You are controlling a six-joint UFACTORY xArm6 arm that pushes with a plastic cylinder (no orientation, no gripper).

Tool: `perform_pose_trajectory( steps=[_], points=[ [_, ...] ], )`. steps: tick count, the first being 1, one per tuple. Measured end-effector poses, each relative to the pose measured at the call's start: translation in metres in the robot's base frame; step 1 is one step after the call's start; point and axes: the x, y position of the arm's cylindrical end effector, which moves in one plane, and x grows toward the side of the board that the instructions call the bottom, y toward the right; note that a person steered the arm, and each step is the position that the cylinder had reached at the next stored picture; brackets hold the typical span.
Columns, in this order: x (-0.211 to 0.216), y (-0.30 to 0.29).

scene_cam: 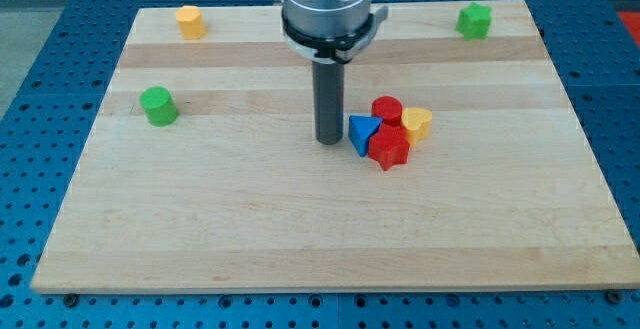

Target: Move the green circle to the top left of the blue triangle

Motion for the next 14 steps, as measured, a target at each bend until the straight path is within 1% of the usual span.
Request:
perform_pose_trajectory(
  steps=[2, 3, 6, 7, 8, 9, 10, 11, 12, 13, 14],
  points=[
    [0.017, -0.123],
    [0.017, -0.174],
    [0.017, -0.188],
    [0.017, -0.220],
    [0.004, -0.255],
    [-0.026, -0.267],
    [-0.040, -0.263],
    [-0.041, -0.234],
    [-0.042, -0.191],
    [-0.059, -0.170],
    [-0.077, -0.163]
  ],
)
